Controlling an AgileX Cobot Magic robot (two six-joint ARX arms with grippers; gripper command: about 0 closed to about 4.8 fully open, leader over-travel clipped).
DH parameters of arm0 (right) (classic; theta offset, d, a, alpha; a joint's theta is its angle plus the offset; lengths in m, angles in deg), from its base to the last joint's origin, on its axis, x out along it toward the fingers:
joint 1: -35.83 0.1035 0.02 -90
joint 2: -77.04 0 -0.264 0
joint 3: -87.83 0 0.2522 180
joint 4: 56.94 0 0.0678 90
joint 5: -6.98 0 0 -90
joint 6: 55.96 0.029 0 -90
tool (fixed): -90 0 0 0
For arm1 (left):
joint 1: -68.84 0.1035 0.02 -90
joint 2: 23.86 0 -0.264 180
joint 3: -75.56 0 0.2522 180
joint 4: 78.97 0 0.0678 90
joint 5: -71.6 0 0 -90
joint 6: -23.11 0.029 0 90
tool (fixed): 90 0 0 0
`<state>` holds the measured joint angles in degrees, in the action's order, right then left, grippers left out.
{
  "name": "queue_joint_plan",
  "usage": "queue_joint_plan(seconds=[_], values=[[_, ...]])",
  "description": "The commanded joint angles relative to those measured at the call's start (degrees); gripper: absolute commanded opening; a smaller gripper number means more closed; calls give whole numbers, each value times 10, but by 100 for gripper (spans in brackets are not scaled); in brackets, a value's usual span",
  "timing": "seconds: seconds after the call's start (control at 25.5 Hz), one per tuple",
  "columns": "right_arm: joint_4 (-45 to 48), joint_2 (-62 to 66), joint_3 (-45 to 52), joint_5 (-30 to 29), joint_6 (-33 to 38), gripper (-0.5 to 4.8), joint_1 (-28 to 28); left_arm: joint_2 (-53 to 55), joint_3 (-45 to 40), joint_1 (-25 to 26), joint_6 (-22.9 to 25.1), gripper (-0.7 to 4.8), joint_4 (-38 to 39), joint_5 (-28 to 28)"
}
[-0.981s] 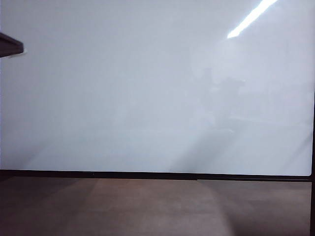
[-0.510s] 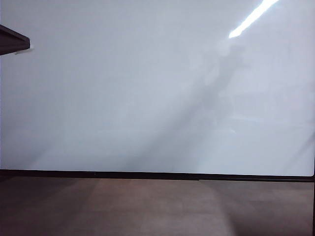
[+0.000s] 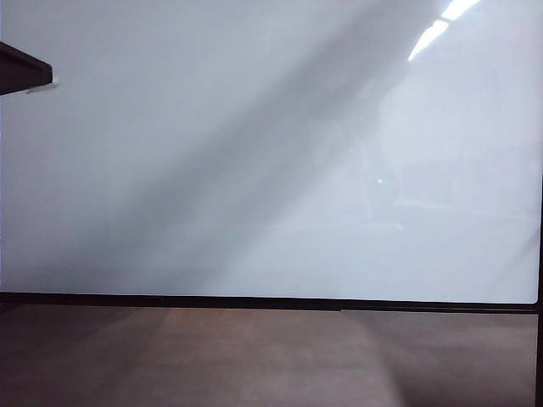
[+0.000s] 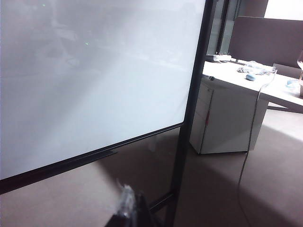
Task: Reach to the right to find the marker pen, pick it up, and write the number 17 on the whiteboard.
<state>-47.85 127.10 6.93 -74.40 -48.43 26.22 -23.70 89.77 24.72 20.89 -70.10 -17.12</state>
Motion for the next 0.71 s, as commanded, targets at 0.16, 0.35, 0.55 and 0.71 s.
queue_joint_plan(seconds=[0.16, 0.35, 0.55, 0.71], values=[[101, 232, -64, -226, 147, -6, -170, 1, 0, -1, 1, -5, -2, 0], [171, 372, -62, -415, 145, 230, -226, 1, 0, -1, 1, -5, -3, 0], [164, 468, -56, -515, 73, 373, -227, 1, 0, -1, 1, -5, -3, 0], [206, 510, 5, -512, 33, 373, -219, 1, 0, -4, 1, -5, -3, 0]])
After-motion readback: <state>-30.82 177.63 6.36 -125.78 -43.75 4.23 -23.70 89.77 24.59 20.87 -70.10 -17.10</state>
